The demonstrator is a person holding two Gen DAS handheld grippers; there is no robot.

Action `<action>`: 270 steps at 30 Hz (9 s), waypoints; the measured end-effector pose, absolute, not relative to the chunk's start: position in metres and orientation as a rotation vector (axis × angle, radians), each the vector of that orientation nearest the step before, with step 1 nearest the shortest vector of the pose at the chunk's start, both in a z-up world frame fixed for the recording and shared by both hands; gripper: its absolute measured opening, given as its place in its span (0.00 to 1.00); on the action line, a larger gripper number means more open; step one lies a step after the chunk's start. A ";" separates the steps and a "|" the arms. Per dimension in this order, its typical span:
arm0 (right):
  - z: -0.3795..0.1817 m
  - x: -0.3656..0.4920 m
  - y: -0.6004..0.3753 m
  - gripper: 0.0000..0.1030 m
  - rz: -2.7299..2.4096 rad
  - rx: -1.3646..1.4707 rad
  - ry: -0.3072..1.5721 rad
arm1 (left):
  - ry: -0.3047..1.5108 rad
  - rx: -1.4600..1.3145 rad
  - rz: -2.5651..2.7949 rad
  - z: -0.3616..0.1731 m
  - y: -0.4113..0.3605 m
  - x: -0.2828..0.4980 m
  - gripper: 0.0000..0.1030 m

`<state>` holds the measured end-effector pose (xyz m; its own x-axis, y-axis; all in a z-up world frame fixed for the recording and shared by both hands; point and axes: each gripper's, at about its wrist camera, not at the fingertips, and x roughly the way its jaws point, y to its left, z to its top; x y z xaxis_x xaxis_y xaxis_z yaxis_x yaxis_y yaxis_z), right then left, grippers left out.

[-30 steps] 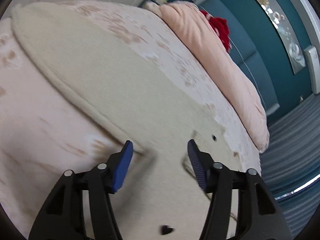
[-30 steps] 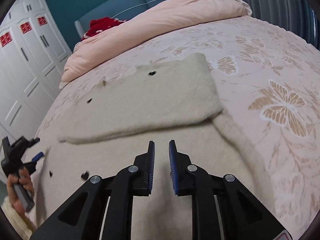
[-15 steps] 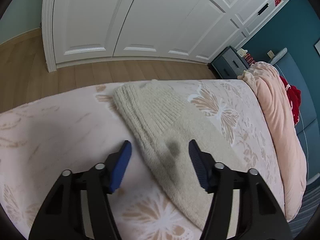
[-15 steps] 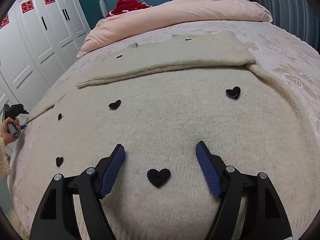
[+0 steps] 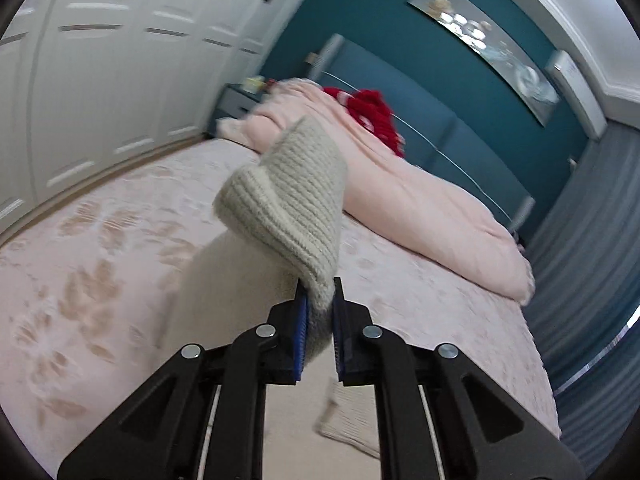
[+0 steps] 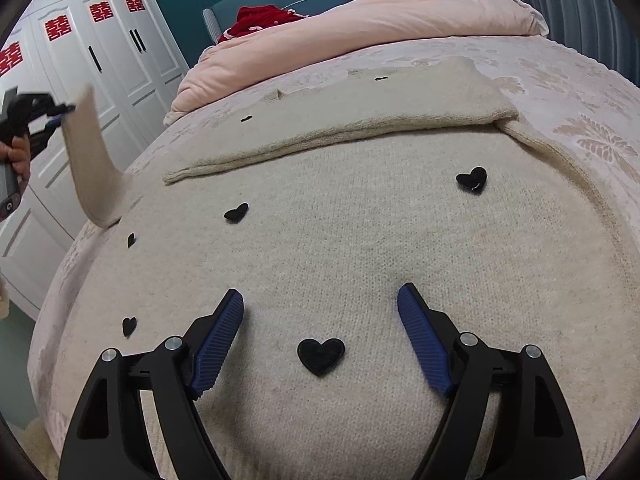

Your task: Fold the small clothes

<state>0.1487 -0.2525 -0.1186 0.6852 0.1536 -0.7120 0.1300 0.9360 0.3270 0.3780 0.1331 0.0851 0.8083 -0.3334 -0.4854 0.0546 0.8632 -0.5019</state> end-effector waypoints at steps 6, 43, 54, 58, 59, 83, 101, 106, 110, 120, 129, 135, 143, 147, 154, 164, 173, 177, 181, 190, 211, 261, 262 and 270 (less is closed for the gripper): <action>-0.119 0.148 -0.256 0.76 0.033 0.405 0.811 | 0.896 -0.430 -0.388 -0.004 -0.023 0.345 0.35; 0.056 0.372 -0.229 0.06 0.169 0.398 0.740 | 0.935 -1.171 -0.138 -0.070 0.119 0.346 0.82; 0.020 0.357 -0.341 0.06 -0.029 0.470 0.746 | 1.035 -0.888 0.058 -0.100 0.120 0.386 0.13; -0.086 0.347 -0.376 0.06 -0.142 0.534 0.986 | 1.012 -0.770 0.063 -0.103 0.107 0.384 0.11; -0.091 0.340 -0.379 0.06 -0.129 0.583 0.965 | 1.011 -0.738 0.063 -0.101 0.105 0.384 0.11; -0.095 0.289 -0.382 0.18 -0.255 0.627 0.861 | 0.887 -0.644 0.009 -0.109 0.105 0.369 0.12; -0.101 0.466 -0.116 0.12 0.208 0.239 1.009 | 0.694 -0.642 -0.094 -0.128 0.107 0.351 0.12; -0.091 0.447 -0.164 0.11 0.126 0.229 0.973 | 0.684 -0.652 -0.104 -0.130 0.108 0.350 0.12; -0.094 0.412 -0.243 0.01 0.061 0.430 0.963 | 0.687 -0.649 -0.102 -0.130 0.107 0.350 0.12; -0.059 0.278 -0.363 0.32 -0.139 0.448 0.928 | 0.799 -0.594 -0.096 -0.113 0.104 0.353 0.15; -0.066 0.039 -0.383 0.64 -0.252 0.459 1.006 | 0.999 -0.585 -0.084 -0.080 0.181 0.178 0.88; -0.092 -0.033 -0.362 0.71 -0.232 0.669 1.022 | 1.055 -0.552 -0.122 -0.086 0.177 0.095 0.91; -0.093 0.006 -0.324 0.74 -0.108 0.744 0.975 | 1.090 -0.620 -0.176 -0.093 0.125 0.119 0.95; -0.097 0.025 -0.328 0.66 -0.118 0.842 0.944 | 1.068 -0.677 -0.164 -0.089 0.122 0.132 0.71; -0.072 0.025 -0.338 0.08 -0.117 0.871 0.902 | 1.087 -0.753 -0.197 -0.067 0.136 0.127 0.07; -0.009 -0.036 -0.333 0.06 0.005 0.594 0.987 | 1.086 -0.686 -0.304 -0.015 0.160 0.052 0.06; -0.014 -0.181 -0.289 0.05 0.202 0.346 1.348 | 1.305 -0.556 -0.416 -0.015 0.183 -0.094 0.06; 0.011 -0.209 -0.293 0.05 0.227 0.440 1.323 | 1.292 -0.576 -0.424 0.017 0.194 -0.117 0.06; 0.052 -0.148 -0.319 0.05 0.210 0.478 1.116 | 1.087 -0.520 -0.517 0.069 0.176 -0.051 0.06; 0.043 0.033 -0.365 0.38 -0.122 0.522 0.715 | 0.855 -0.327 -0.203 0.050 0.103 0.141 0.70; -0.064 0.094 -0.366 0.07 -0.239 0.320 1.011 | 1.170 -0.133 -0.292 -0.064 0.056 0.219 0.16; -0.063 -0.030 -0.384 0.13 -0.416 0.515 0.959 | 1.065 0.013 -0.169 -0.064 0.048 0.094 0.53; -0.057 -0.032 -0.380 0.13 -0.406 0.525 0.938 | 1.065 -0.005 -0.162 -0.060 0.046 0.091 0.53; -0.044 -0.006 -0.291 0.13 -0.152 0.494 0.928 | 1.106 -0.071 -0.115 -0.064 0.059 0.072 0.64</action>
<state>-0.0055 -0.2906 -0.0441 0.5976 0.0832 -0.7975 0.3338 0.8785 0.3418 0.0715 0.0591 -0.0639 0.4430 -0.1279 -0.8873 0.0573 0.9918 -0.1144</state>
